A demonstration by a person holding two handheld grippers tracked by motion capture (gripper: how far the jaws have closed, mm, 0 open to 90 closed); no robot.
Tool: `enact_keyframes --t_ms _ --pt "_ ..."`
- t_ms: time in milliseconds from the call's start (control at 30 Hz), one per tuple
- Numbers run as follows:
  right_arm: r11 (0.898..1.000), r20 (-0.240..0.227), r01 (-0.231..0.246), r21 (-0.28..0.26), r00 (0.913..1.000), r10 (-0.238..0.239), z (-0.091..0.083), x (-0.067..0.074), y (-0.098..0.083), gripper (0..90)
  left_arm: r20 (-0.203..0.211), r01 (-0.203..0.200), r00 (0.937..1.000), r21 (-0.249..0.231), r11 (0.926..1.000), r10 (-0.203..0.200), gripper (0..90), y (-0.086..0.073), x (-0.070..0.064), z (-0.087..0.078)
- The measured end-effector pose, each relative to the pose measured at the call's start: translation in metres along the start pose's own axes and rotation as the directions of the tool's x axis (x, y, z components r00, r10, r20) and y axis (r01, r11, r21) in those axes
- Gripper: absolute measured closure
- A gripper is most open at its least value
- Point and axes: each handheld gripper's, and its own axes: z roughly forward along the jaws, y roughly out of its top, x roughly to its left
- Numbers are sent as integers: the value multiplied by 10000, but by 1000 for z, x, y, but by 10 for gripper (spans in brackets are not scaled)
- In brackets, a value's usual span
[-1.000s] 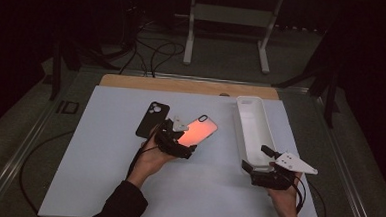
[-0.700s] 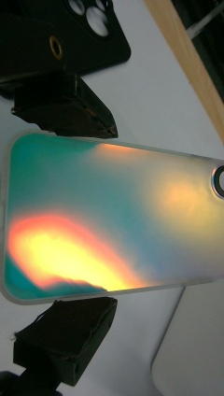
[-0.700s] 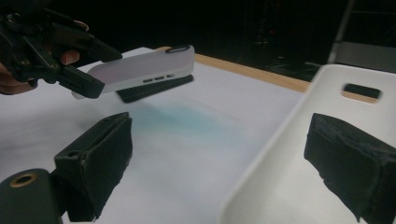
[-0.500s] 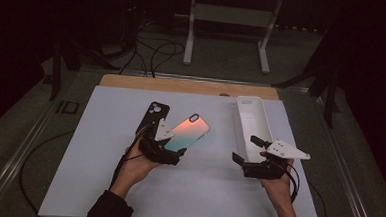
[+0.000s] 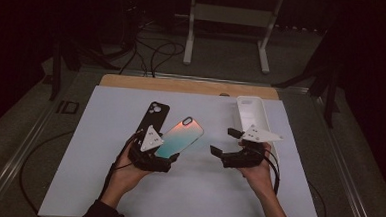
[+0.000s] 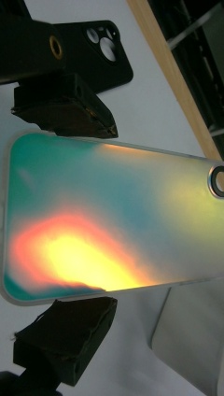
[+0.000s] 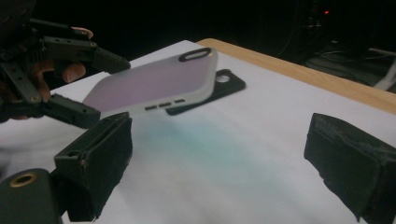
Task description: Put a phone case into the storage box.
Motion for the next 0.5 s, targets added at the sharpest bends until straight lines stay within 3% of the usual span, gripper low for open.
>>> enact_keyframes --t_ms 300,400,433,500 --pt "9996 -449 -125 272 9989 137 19 8 10 78 140 -66 9999 -470 9989 72 172 -2 -5 -4" --pt "9985 -700 -331 439 9969 362 29 11 12 83 230 -87 9997 -577 9983 100 171 -1 -7 -5" --pt "9965 -896 -650 534 9935 697 34 12 13 105 273 -145 9995 -606 9981 162 171 -1 -9 -5" --pt "9946 -1115 -867 576 9894 927 38 13 13 138 322 -148 9993 -652 9978 170 171 0 -11 -4"
